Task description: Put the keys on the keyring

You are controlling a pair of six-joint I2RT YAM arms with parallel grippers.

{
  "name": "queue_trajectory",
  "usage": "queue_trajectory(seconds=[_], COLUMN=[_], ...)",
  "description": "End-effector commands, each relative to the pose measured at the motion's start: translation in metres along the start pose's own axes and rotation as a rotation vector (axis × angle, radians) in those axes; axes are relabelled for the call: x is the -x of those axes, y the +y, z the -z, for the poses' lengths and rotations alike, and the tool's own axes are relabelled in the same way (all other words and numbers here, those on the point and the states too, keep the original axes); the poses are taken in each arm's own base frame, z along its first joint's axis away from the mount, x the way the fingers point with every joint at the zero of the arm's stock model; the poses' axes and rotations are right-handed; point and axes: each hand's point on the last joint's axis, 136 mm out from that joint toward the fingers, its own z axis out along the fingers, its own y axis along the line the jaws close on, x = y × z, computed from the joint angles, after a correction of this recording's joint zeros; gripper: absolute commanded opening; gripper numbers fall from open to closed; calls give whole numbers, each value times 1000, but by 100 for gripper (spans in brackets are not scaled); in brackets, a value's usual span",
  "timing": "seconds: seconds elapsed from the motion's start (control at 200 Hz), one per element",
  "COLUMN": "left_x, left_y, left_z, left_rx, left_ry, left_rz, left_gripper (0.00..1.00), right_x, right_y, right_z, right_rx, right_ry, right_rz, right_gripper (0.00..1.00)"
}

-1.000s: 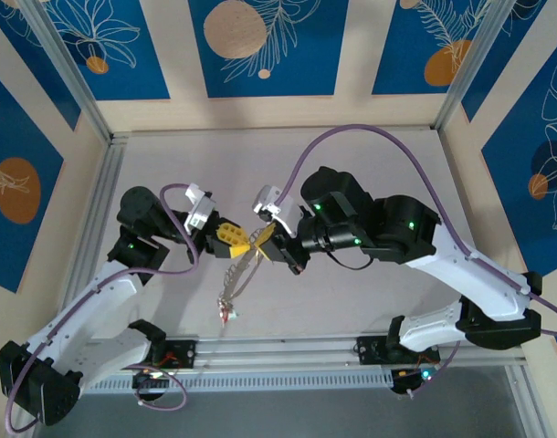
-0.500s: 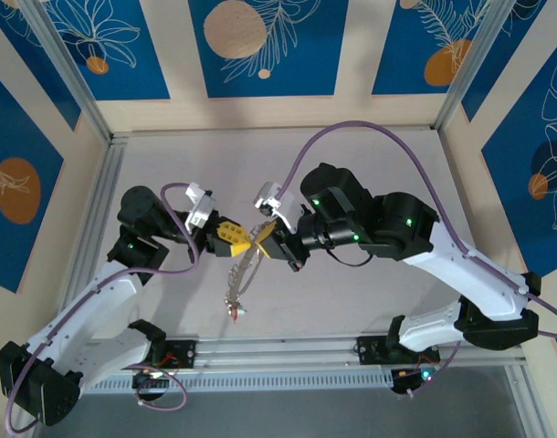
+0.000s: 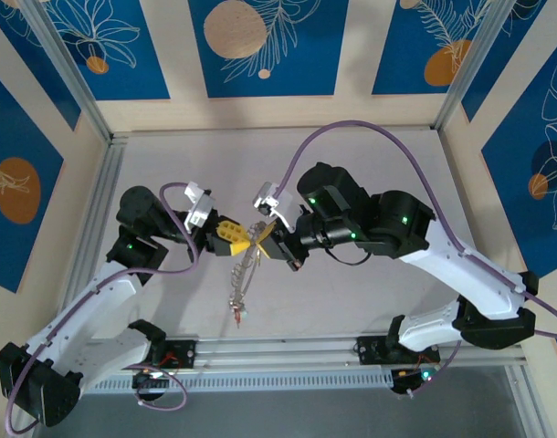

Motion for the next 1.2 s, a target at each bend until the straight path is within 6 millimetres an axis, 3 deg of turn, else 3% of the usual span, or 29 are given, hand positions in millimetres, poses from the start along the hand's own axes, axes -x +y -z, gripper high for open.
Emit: queue_trajectory(seconds=[0.0, 0.765, 1.195], left_x=[22, 22, 22], left_y=[-17, -17, -17], left_z=[2, 2, 2], left_rx=[-21, -15, -9], left_ry=[-16, -15, -12], left_rz=[-124, -122, -120], left_gripper=[0, 0, 0], right_x=[9, 32, 43], right_y=[-7, -8, 5], right_z=[-3, 6, 9], right_rx=[-25, -4, 108], right_ry=[-18, -137, -214], right_rz=[-27, -36, -35], right_gripper=[0, 0, 0])
